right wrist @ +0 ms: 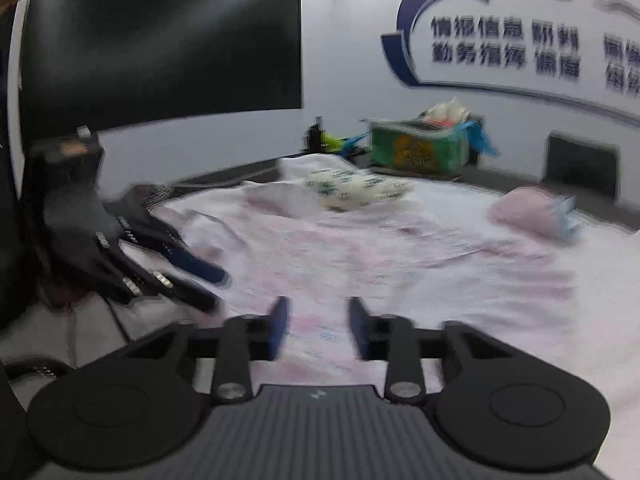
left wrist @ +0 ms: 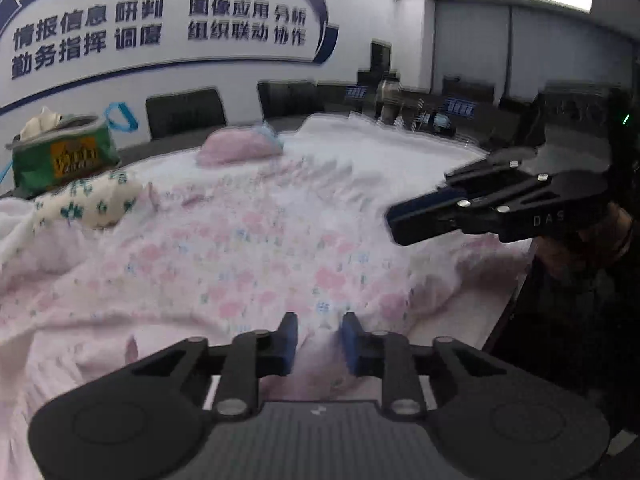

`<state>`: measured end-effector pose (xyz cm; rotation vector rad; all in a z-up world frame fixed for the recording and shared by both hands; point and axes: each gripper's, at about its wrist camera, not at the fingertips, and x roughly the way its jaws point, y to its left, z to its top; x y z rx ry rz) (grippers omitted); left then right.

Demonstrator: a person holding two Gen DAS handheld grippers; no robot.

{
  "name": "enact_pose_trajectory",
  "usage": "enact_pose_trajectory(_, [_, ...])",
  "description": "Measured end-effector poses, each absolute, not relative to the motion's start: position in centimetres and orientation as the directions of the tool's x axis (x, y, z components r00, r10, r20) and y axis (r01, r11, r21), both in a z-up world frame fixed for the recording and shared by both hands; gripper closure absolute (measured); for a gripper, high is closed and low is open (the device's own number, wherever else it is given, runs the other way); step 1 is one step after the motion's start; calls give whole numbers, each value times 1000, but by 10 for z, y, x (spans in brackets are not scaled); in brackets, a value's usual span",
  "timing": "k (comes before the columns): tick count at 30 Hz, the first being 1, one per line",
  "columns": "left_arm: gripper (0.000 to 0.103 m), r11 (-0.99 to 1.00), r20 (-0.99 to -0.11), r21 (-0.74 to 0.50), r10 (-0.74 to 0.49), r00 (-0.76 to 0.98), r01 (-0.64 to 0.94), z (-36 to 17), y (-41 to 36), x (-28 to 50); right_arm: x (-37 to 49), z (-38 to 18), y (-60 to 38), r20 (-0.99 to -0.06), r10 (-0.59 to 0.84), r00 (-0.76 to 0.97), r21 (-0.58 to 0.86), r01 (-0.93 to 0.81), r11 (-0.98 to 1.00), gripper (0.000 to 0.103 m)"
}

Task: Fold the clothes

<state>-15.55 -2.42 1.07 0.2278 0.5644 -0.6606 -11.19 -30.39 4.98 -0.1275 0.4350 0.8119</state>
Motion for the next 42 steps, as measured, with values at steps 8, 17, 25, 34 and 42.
enact_pose_trajectory(8, [82,806,-526,40,-486,698,591,-5,-6,-181,-145,-1,-271,-467,634,616,-71,-741,668,91])
enact_pose_trajectory(17, [59,762,-477,57,-547,688,645,6,6,-198,-182,-5,-373,-383,499,778,45,-524,851,87])
enact_pose_trajectory(25, [60,744,-469,42,-574,671,666,6,8,-194,-196,15,-376,-335,487,806,-76,-539,839,52])
enact_pose_trajectory(34, [82,739,-483,19,-583,653,673,-2,21,-186,-178,0,-353,-441,481,757,-149,-591,793,53])
enact_pose_trajectory(42, [101,745,-511,-23,-582,633,667,8,22,-176,-166,10,-364,-458,523,719,-84,-621,780,95])
